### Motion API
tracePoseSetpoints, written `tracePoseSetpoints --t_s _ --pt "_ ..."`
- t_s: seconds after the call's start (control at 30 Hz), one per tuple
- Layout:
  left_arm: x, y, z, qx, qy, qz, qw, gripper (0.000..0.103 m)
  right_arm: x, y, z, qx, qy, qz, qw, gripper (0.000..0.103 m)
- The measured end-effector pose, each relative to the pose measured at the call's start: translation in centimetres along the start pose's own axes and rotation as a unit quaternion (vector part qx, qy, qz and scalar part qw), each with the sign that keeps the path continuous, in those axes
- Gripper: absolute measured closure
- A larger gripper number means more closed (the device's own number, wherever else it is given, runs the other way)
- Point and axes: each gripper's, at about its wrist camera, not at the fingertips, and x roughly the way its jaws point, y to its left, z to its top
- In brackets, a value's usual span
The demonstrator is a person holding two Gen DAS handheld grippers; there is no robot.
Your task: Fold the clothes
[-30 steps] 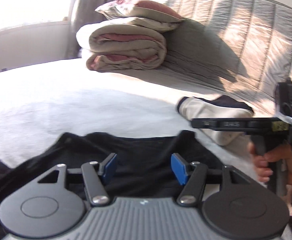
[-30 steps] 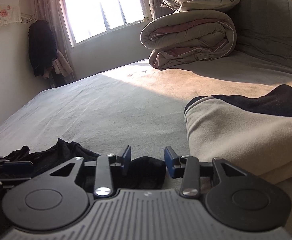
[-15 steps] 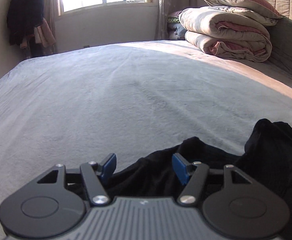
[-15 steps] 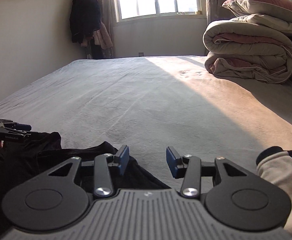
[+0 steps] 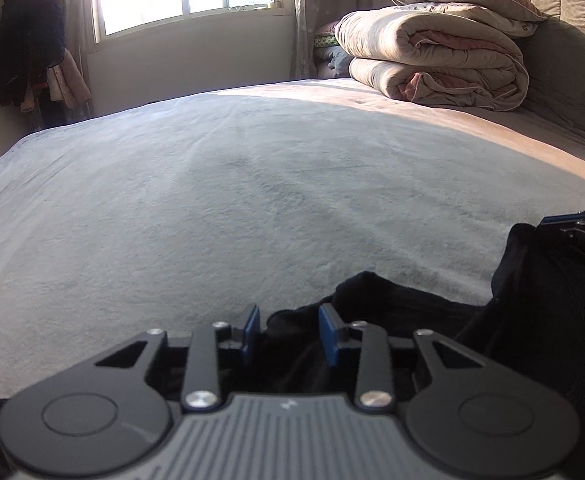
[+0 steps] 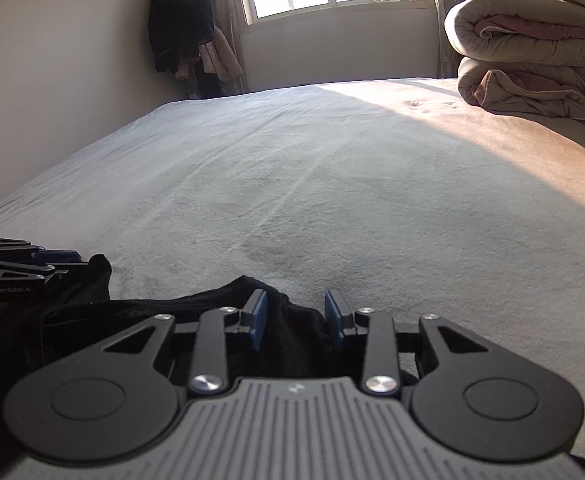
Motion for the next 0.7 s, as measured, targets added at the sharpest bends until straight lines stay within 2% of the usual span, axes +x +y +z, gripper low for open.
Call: tracePoseSetpoints --t_s 0.03,0.17,0.3,0.4,0.5,0.7 --pt "0.0 -0.5 -0.1 0.004 -0.005 0.003 1.0 0.099 -0.1 0.1 0.1 -0.004 -0.001 0.004 1.0 0.074" --pt "-1.1 -2.8 -0.4 0.042 -0.04 0.077 0.9954 0.101 0.3 1.1 0.1 -0.03 0.005 -0.018 0.999 0.096" --pt "-3.0 -1.5 0.2 0.005 -0.102 0.13 0.9862 0.101 -0.2 3.2 -0.3 -0.083 -0.019 -0.076 0.993 0.098" --pt "-3.2 -0.3 0.4 -0.017 -0.111 0.147 0.9828 0.101 -0.7 4.2 -0.3 -0.108 -0.047 -0.099 0.988 0.098" --pt "-2.3 -0.1 0.6 -0.016 -0.093 0.154 0.9835 0.101 -0.4 4.3 -0.3 -0.119 -0.053 -0.109 0.986 0.098" --pt "1.1 -0.4 0.8 0.002 -0.008 0.158 0.9873 0.099 1.7 3.9 -0.4 -0.121 -0.003 -0.111 0.986 0.096"
